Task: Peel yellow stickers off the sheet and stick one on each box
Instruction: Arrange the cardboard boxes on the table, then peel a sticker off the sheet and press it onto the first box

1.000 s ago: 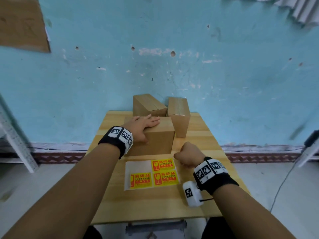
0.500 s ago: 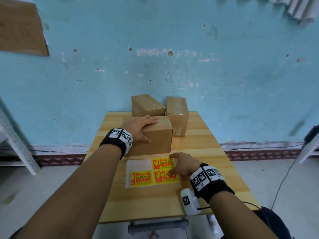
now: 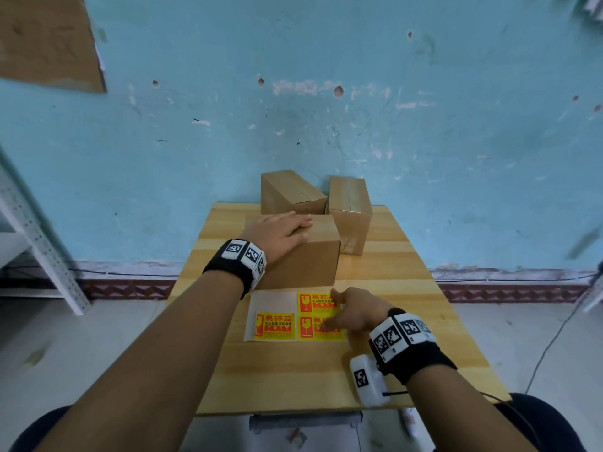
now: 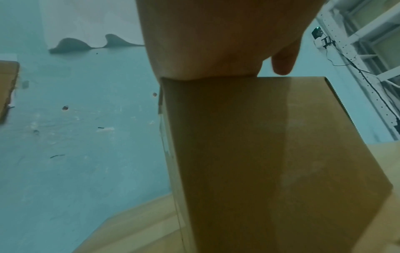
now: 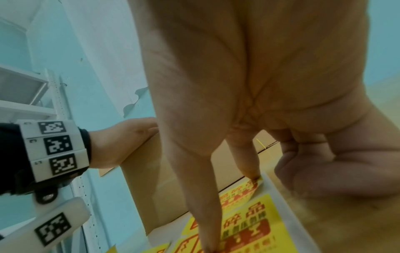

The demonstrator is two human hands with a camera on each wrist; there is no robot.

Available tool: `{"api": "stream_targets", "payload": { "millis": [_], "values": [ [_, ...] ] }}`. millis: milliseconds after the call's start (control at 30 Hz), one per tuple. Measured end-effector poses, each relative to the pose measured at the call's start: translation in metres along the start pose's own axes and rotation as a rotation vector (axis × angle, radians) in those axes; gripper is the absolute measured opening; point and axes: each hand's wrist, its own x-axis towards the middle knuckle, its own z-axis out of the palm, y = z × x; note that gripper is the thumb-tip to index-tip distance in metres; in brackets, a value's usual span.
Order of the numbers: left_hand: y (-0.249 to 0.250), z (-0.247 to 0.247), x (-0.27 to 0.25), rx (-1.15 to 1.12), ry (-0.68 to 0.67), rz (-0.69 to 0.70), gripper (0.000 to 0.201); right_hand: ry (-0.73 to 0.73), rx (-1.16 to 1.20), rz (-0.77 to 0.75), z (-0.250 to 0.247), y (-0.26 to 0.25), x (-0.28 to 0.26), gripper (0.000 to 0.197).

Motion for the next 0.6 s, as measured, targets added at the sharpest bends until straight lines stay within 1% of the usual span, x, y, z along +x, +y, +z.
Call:
{"api": "stream_targets", "payload": {
  "millis": [67,167,233,300,400,433,467,500,533,567,600],
  "values": [
    [0.001,0.001,0.0,0.03,0.001,-0.011,0.043,-0.007,0.002,-0.007,0.001,0.0,0.002,0.087],
    [0.001,0.003,0.0,0.211,0.054,-0.031,0.044,-0.019,-0.017,-0.022,-0.002,0.0,0.006,0.084],
    [0.004,0.008,-0.003,0.335,0.101,-0.068,0.046,-0.034,-0.019,-0.024,-0.005,0.001,0.007,0.084],
    [0.013,0.011,-0.006,0.425,0.125,-0.154,0.047,-0.045,-0.023,-0.023,-0.005,0.002,0.006,0.085],
    [0.033,0.006,-0.008,0.457,0.077,-0.283,0.053,-0.067,-0.016,-0.01,-0.005,-0.002,0.007,0.084],
    [0.041,0.002,-0.01,0.434,0.1,-0.303,0.057,-0.067,-0.013,-0.003,-0.005,-0.003,0.008,0.083],
    [0.047,-0.004,-0.015,0.377,0.155,-0.319,0.061,-0.062,-0.018,-0.003,-0.005,-0.004,0.008,0.082],
    [0.053,-0.013,-0.022,0.273,0.238,-0.318,0.059,-0.057,-0.018,-0.006,-0.006,-0.004,0.008,0.082],
    [0.058,-0.021,-0.032,0.128,0.312,-0.293,0.05,-0.056,-0.006,-0.01,-0.006,-0.004,0.008,0.081],
    [0.062,-0.029,-0.044,-0.029,0.346,-0.24,0.034,-0.055,0.021,-0.012,-0.005,-0.002,0.008,0.079],
    [0.065,-0.035,-0.056,-0.123,0.298,-0.184,0.018,-0.056,0.058,-0.015,-0.005,-0.001,0.008,0.079]
  ]
}}
